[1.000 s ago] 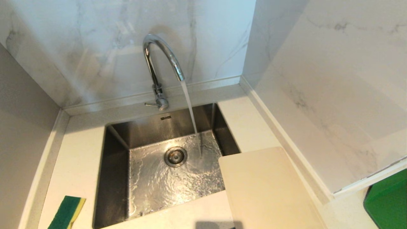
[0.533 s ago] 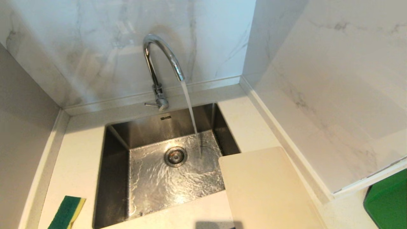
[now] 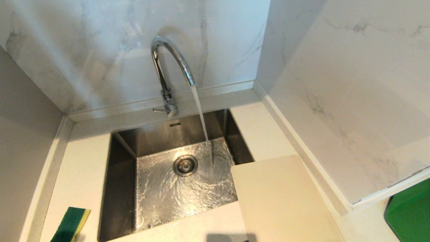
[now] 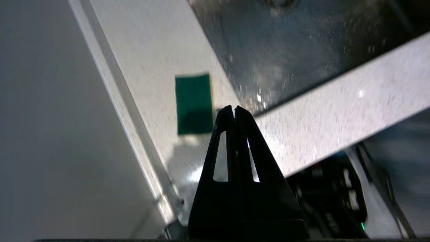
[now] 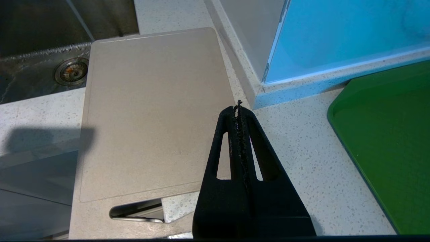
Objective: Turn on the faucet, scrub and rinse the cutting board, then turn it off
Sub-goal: Pick up the cleaning cloth
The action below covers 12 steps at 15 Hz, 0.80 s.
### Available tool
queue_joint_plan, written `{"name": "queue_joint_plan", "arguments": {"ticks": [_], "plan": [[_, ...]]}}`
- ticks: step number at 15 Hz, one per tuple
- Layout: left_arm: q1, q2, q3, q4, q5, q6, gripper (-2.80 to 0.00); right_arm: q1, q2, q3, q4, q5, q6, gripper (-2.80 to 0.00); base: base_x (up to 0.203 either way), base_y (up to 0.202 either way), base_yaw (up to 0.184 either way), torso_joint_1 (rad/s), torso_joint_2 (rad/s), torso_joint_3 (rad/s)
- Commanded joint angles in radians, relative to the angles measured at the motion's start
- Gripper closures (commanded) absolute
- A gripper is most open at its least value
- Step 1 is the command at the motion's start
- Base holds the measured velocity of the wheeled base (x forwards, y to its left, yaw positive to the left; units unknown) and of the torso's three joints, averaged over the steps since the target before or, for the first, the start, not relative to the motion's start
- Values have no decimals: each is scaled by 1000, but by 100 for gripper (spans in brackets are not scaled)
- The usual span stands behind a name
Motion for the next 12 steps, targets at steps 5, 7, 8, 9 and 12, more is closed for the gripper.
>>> {"name": "queue_joint_plan", "arguments": {"ticks": [5, 7, 8, 9, 12], "plan": [[43, 476, -43, 10, 0, 17, 0, 0, 0, 0, 0, 0, 0, 0, 0, 0, 0, 0, 0, 0], [84, 545, -44, 1, 1, 90, 0, 0, 0, 0, 0, 0, 2, 0, 0, 0, 0, 0, 0, 0], [124, 568, -44, -1, 0, 144, -280, 0, 0, 0, 0, 0, 2, 0, 0, 0, 0, 0, 0, 0], [157, 588, -49, -2, -4, 178, -280, 0, 0, 0, 0, 0, 2, 0, 0, 0, 0, 0, 0, 0], [182, 652, -56, -1, -16, 201, -280, 0, 0, 0, 0, 0, 2, 0, 0, 0, 0, 0, 0, 0]]}}
